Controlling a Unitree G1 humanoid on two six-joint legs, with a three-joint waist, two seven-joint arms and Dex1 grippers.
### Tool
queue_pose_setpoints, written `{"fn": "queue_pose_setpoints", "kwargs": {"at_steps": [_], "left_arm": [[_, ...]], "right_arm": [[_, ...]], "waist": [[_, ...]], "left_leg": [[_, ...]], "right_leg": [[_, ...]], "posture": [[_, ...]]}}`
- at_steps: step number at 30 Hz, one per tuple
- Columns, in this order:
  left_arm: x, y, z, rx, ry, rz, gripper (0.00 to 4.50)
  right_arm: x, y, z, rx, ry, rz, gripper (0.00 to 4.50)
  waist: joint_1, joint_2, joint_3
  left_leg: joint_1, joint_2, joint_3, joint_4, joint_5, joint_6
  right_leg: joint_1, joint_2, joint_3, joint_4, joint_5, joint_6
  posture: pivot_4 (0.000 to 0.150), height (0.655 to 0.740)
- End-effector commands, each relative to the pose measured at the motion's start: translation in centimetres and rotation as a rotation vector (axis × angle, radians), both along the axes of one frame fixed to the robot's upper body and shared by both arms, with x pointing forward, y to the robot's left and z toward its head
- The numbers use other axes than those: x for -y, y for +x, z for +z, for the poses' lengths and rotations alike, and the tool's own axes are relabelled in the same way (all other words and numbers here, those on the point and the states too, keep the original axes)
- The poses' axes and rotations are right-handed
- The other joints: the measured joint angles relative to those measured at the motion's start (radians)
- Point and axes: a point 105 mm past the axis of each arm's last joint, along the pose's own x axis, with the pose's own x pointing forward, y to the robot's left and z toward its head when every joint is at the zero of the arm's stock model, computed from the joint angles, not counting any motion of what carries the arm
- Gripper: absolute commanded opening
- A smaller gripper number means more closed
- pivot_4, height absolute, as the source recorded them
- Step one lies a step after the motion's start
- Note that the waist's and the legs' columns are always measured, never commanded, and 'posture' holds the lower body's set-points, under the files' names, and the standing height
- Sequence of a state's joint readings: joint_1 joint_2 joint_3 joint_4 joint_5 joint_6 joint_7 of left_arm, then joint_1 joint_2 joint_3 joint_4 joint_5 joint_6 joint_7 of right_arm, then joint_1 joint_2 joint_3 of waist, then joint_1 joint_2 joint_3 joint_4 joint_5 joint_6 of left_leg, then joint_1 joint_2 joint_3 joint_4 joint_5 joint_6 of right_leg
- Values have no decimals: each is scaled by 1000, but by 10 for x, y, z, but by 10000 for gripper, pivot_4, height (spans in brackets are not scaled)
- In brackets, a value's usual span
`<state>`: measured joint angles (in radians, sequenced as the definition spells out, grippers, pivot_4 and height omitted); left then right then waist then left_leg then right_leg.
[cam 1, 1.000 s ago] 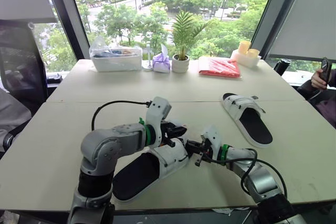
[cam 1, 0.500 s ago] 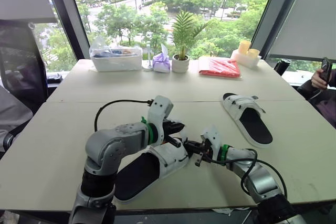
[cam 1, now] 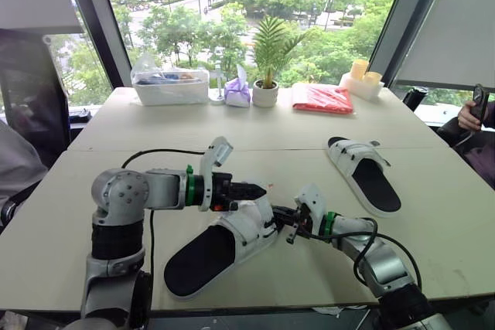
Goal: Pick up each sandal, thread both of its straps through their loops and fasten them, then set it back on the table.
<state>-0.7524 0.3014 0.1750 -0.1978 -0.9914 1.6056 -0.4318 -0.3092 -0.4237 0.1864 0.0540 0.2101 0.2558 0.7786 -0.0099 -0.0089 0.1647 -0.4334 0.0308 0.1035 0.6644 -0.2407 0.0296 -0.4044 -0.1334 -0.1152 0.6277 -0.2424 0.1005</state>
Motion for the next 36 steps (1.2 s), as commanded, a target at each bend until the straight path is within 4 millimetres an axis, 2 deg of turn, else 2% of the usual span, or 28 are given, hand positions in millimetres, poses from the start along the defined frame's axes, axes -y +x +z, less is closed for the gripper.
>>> {"fn": "queue_pose_setpoints", "kwargs": {"at_steps": [1, 17, 36], "left_arm": [[5, -5, 0, 11, 0, -28, 690], [3, 1, -3, 27, -11, 14, 690], [5, -2, -12, 37, 9, 28, 690]], "right_arm": [[16, -3, -28, -97, -69, -66, 0], [16, -5, -29, -102, -67, -70, 0], [17, -6, -29, -102, -68, -69, 0]], "waist": [[0, 0, 0], [2, 0, 0], [2, 0, 0]], "left_leg": [[0, 0, 0, 0, 0, -1], [0, 0, 0, -2, -1, -1], [0, 0, 0, -5, -1, -1]], "right_leg": [[0, 0, 0, 0, -1, -1], [-1, 0, 0, -5, -1, -1], [-1, 0, 0, -11, 0, -1]], "posture": [[1500, 7400], [1500, 7400], [1500, 7400]]}}
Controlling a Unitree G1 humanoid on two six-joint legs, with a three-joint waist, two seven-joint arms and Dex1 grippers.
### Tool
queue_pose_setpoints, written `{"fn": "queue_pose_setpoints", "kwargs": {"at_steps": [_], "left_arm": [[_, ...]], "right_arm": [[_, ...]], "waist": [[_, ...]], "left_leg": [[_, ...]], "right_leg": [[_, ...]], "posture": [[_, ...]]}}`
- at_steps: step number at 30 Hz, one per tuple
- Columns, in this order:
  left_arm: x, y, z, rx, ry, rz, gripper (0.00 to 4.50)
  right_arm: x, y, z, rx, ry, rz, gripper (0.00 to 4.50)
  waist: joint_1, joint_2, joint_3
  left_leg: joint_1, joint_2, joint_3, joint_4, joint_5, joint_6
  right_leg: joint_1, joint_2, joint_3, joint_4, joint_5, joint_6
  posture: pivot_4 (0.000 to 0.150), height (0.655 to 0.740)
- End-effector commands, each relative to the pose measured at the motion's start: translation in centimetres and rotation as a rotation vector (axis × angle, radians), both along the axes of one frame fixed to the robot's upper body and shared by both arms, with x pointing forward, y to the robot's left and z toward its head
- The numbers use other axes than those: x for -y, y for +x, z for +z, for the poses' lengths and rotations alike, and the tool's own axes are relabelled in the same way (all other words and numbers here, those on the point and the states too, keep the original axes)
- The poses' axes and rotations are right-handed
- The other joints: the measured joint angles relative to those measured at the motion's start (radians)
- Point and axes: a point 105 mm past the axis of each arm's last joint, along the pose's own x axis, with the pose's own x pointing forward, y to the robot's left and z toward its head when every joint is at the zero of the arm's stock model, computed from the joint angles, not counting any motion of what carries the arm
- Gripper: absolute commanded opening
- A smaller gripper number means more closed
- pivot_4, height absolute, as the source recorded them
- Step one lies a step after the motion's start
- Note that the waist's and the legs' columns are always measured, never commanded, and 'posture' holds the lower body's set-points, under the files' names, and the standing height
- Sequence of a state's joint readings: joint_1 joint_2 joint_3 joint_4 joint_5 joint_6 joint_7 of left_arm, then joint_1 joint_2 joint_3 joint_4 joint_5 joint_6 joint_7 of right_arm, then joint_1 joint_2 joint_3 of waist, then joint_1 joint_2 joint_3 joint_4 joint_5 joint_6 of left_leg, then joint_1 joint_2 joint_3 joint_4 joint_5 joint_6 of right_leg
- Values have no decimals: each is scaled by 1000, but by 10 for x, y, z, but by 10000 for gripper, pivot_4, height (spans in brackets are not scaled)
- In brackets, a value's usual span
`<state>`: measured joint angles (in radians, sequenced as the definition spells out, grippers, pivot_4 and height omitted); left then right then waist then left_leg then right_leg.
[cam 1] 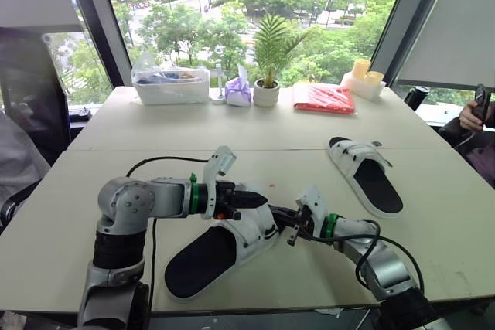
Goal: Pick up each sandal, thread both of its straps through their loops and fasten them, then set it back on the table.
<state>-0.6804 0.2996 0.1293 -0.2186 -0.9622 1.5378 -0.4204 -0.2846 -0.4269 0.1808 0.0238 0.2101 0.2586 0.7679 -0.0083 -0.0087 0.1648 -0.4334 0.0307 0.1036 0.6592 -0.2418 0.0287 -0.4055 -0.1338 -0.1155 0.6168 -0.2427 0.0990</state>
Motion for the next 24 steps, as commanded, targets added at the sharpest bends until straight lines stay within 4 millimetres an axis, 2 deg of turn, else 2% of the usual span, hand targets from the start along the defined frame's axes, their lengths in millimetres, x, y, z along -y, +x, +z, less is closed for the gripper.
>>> {"fn": "queue_pose_setpoints", "kwargs": {"at_steps": [1, 8, 21, 24], "left_arm": [[6, -4, 5, 44, -6, -18, 690], [8, -8, 0, 39, 6, -25, 690], [9, -8, 2, 7, -40, -2, 690], [6, -12, -6, -7, 6, -9, 690]], "right_arm": [[15, -3, -29, -108, -69, -59, 0], [15, -3, -29, -107, -70, -60, 0], [15, -4, -30, -109, -69, -60, 0], [15, -4, -30, -110, -68, -61, 0]], "waist": [[1, 0, 0], [0, 0, 0], [2, 0, 0], [1, 0, 0]], "left_leg": [[0, 0, 0, 0, 0, 0], [0, 0, 0, 0, 0, 0], [0, 0, 0, -1, 0, 0], [0, 0, 0, -1, 0, 0]], "right_leg": [[0, 0, 0, 0, 0, 0], [0, 0, 0, 0, 0, 0], [0, 0, 0, -1, 0, 0], [0, 0, 0, -1, 0, 0]], "posture": [[1500, 7400], [1500, 7400], [1500, 7400], [1500, 7400]]}}
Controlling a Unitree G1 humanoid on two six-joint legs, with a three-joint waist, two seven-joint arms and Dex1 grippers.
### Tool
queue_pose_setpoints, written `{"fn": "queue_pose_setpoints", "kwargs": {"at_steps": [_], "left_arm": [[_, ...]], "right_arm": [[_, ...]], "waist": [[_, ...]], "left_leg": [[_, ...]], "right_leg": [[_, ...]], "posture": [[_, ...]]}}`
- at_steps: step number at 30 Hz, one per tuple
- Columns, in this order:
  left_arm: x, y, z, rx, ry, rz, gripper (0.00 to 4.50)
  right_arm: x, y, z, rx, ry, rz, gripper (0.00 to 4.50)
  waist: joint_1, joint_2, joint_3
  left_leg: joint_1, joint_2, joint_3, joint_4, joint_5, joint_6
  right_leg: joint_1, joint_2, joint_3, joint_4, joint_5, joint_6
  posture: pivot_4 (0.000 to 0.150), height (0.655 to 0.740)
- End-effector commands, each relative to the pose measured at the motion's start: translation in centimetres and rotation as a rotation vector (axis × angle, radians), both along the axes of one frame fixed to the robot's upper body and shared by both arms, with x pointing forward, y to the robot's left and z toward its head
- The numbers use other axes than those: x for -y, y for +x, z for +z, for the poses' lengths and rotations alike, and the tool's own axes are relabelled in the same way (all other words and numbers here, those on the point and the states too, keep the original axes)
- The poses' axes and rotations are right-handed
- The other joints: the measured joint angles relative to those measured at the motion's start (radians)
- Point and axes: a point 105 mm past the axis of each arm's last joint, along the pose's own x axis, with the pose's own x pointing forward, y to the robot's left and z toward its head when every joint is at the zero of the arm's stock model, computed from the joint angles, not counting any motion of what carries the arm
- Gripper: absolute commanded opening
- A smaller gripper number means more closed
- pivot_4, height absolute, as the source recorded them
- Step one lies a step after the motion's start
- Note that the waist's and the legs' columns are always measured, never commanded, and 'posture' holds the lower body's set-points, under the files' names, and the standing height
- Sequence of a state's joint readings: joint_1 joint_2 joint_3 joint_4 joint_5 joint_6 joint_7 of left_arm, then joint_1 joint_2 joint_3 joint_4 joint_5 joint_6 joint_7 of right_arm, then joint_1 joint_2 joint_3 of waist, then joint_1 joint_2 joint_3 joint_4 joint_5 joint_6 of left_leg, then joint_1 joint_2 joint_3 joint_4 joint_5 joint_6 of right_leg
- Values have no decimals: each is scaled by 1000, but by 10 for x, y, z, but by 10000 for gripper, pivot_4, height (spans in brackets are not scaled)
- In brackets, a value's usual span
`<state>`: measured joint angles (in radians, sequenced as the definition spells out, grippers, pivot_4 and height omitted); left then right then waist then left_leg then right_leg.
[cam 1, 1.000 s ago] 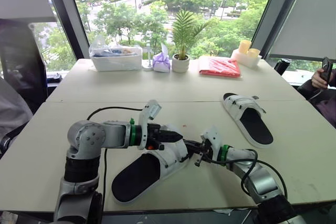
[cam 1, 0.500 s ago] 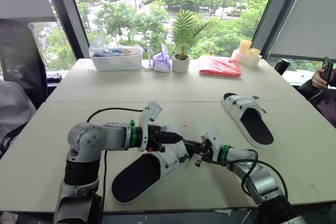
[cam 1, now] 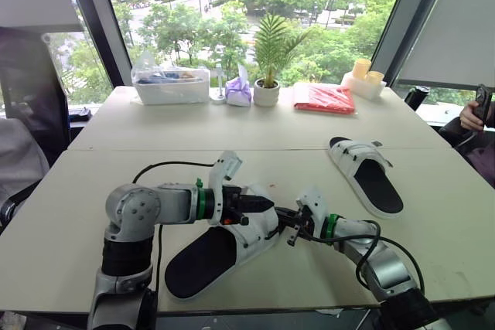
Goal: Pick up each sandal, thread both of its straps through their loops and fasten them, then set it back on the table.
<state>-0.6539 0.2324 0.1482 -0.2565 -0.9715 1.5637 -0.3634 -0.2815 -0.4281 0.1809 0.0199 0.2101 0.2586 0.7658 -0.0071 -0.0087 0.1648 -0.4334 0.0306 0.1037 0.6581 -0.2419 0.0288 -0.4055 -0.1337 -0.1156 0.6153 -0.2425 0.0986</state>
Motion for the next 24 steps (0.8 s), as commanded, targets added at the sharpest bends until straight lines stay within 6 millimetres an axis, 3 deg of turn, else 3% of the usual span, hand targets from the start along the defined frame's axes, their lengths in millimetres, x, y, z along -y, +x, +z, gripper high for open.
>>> {"fn": "queue_pose_setpoints", "kwargs": {"at_steps": [1, 6, 15, 24], "left_arm": [[-5, -8, -6, 4, 41, -15, 690], [-11, -17, -16, -12, 94, -40, 690], [-16, -12, -19, 55, 182, -28, 690], [-19, 6, 2, 191, 268, -17, 690]], "right_arm": [[15, -3, -30, -111, -67, -60, 0], [15, -4, -31, -114, -67, -61, 0], [14, -3, -31, -115, -65, -60, 0], [13, -3, -31, -113, -61, -63, 0]], "waist": [[-1, 0, 0], [0, 0, 0], [0, 0, 0], [-2, 0, 0]], "left_leg": [[0, 0, 0, 0, 0, 0], [0, 0, 0, -1, 0, 0], [0, 0, 0, -3, 0, 0], [0, 0, 0, -5, 1, -1]], "right_leg": [[0, 0, 0, 0, 0, 0], [0, 0, 0, -1, 0, 0], [-1, -1, 0, -2, 0, -1], [-3, -1, 0, -3, 0, -2]], "posture": [[1500, 7400], [1500, 7400], [1500, 7400], [1500, 7400]]}}
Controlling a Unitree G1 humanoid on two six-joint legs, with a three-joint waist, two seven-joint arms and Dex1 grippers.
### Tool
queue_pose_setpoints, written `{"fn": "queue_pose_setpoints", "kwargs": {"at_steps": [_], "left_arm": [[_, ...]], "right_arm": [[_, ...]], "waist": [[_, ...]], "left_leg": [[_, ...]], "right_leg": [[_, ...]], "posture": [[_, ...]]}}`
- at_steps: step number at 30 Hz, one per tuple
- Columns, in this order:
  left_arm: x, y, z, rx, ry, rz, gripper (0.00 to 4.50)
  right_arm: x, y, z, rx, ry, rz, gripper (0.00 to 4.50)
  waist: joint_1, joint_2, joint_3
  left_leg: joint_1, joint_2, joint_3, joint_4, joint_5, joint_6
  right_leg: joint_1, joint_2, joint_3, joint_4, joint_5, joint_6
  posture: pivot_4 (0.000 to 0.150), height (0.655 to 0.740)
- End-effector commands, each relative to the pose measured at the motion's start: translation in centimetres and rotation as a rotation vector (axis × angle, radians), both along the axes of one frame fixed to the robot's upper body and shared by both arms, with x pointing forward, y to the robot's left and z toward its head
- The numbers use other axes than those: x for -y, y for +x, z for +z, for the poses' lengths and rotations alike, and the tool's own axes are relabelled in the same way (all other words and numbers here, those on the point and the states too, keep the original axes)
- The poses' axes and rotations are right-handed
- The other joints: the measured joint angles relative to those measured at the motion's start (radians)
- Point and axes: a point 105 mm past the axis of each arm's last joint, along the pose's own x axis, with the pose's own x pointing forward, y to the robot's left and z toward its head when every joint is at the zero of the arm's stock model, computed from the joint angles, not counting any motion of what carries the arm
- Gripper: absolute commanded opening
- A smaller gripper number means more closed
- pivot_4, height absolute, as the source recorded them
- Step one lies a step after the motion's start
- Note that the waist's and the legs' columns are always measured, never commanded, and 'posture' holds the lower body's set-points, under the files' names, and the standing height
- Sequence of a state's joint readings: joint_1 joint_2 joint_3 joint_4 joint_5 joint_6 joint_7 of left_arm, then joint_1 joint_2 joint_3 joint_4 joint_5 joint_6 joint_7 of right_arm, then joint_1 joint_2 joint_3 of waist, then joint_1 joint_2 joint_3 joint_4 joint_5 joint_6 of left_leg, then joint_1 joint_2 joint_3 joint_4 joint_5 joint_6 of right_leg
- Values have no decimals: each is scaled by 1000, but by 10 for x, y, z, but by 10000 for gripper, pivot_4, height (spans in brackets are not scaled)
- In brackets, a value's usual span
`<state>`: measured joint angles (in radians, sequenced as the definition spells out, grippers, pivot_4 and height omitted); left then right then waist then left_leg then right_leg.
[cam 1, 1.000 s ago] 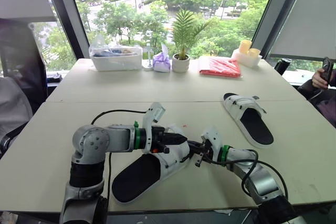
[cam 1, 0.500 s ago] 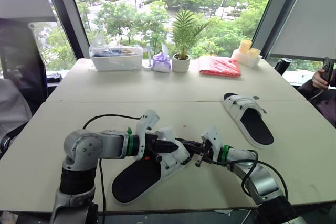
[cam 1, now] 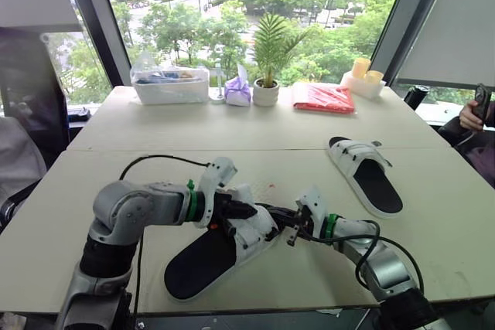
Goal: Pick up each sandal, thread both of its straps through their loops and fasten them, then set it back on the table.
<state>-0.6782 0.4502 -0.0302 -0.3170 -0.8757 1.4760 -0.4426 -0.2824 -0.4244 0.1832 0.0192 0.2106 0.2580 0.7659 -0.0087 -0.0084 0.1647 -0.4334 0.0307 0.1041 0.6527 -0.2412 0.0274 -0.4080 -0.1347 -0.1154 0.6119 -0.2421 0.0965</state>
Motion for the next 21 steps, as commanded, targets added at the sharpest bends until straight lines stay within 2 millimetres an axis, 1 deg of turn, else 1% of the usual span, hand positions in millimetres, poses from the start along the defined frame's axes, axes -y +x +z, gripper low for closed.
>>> {"fn": "queue_pose_setpoints", "kwargs": {"at_steps": [1, 4, 7, 10, 13, 17, 21], "left_arm": [[1, 1, 11, 54, 34, -39, 690], [3, -2, 19, 75, 73, -93, 690], [5, -3, 19, 80, 107, -122, 690], [8, -2, 19, 55, 96, -119, 690], [10, 5, 19, -41, 37, -56, 690], [5, 20, 11, -123, -4, 55, 690], [3, 21, 6, -135, 11, 91, 690]], "right_arm": [[15, -3, -31, -114, -65, -66, 0], [15, -3, -31, -113, -65, -66, 0], [14, -2, -31, -111, -64, -65, 0], [14, -2, -31, -109, -63, -66, 0], [13, -3, -32, -110, -63, -68, 0], [14, -4, -33, -111, -65, -70, 0], [13, -5, -34, -112, -66, -69, 0]], "waist": [[0, 0, 0], [0, 0, 0], [-1, 0, 0], [0, 0, 0], [1, 0, 0], [-1, 0, 0], [-1, 0, 0]], "left_leg": [[0, 0, 0, 0, 0, 0], [0, 0, 0, -1, 0, -1], [0, 0, 0, -1, 0, -1], [0, 0, 0, -1, 1, -1], [0, 0, 0, -1, 1, -1], [0, 0, 0, -1, 1, 0], [0, 0, 0, -2, 3, 1]], "right_leg": [[0, 0, 0, 0, 0, 0], [-1, 1, 0, 0, 0, 0], [-1, 1, 0, 0, 0, 0], [-1, 1, 0, 0, 0, 0], [0, 1, 0, 0, 0, 0], [3, 1, 0, 1, 2, 4], [3, 2, 0, 2, 2, 4]], "posture": [[1500, 7400], [1500, 7400], [1500, 7400], [1500, 7400], [1500, 7400], [1500, 7400], [1500, 7400]]}}
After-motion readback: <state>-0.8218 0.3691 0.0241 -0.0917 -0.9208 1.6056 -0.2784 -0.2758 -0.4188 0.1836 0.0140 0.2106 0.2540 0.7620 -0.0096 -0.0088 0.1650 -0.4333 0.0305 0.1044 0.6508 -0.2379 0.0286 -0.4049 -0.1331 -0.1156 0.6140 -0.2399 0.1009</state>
